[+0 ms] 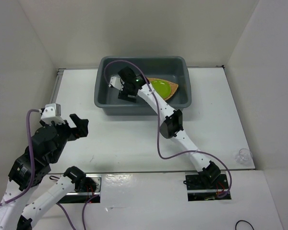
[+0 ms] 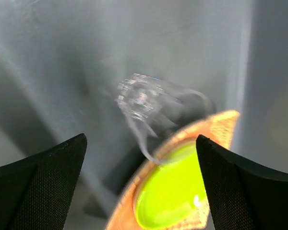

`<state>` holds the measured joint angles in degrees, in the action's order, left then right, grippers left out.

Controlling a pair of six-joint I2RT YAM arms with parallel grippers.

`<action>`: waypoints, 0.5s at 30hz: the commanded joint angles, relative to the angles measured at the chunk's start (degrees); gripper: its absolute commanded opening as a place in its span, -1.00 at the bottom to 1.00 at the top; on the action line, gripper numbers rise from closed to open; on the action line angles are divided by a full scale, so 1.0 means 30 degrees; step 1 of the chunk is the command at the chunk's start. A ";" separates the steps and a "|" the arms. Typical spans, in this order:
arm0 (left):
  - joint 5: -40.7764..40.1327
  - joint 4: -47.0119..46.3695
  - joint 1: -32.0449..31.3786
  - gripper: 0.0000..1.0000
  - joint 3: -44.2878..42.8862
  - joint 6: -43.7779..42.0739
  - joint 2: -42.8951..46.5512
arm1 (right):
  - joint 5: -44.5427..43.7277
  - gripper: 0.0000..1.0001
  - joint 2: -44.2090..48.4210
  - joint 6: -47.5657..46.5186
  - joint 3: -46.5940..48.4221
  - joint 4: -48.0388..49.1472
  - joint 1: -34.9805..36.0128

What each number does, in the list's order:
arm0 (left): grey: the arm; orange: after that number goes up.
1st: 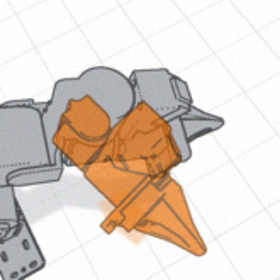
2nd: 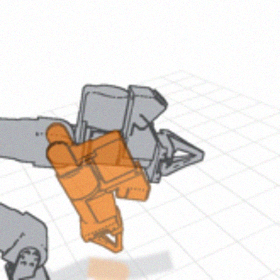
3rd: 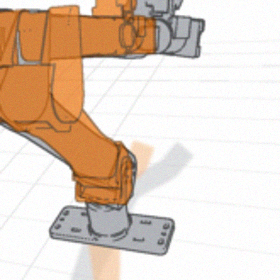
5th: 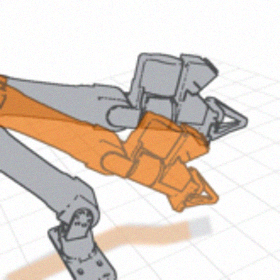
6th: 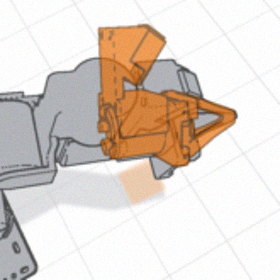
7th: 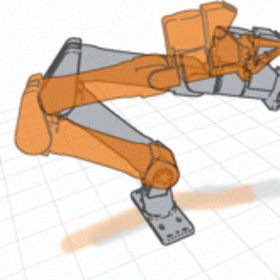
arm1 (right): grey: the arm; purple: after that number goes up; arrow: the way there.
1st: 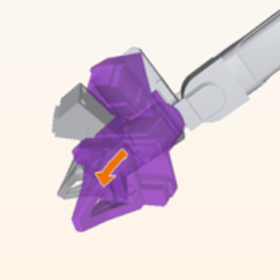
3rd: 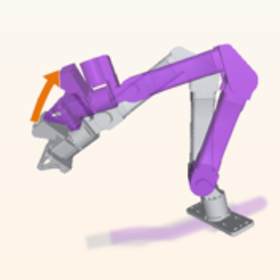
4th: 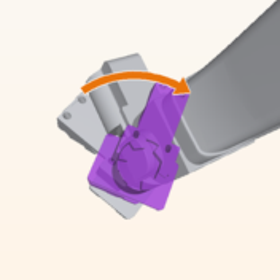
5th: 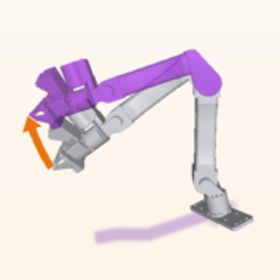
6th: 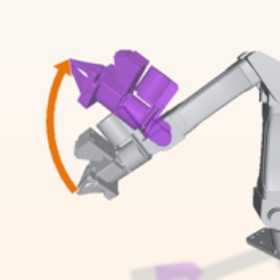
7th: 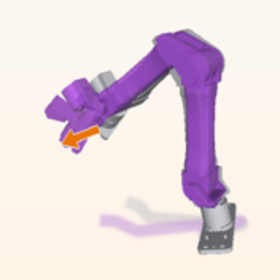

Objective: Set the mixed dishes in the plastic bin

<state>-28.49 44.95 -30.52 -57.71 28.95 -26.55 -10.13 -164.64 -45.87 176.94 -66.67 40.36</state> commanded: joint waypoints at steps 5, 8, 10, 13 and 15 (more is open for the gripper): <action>-0.0142 -0.0481 -0.0050 1.00 0.0048 0.0340 0.0058 | -0.2332 0.98 0.7119 0.2774 0.0960 0.1809 0.0258; -0.0142 -0.0481 -0.0050 1.00 0.0048 0.0340 0.0264 | -0.3387 0.98 0.9288 0.5174 0.0960 -0.1467 0.0258; -0.0142 -0.0655 -0.0050 1.00 0.0048 0.0340 0.0264 | -0.5569 0.98 1.1589 0.7624 -0.0929 -0.2736 -0.0179; 0.0063 -0.0657 -0.0050 1.00 0.0048 0.0166 0.0264 | -0.8094 0.98 1.5718 0.8080 -0.6147 -0.2736 -0.0181; 0.0063 -0.0657 -0.0050 1.00 0.0048 0.0165 0.0090 | -0.9389 0.98 1.7779 0.8432 -1.0666 -0.2736 -0.0181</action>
<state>-28.42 44.93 -30.55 -57.71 28.93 -26.37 -28.29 -117.49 -26.33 158.36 -70.15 40.18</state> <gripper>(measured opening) 1.001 0.987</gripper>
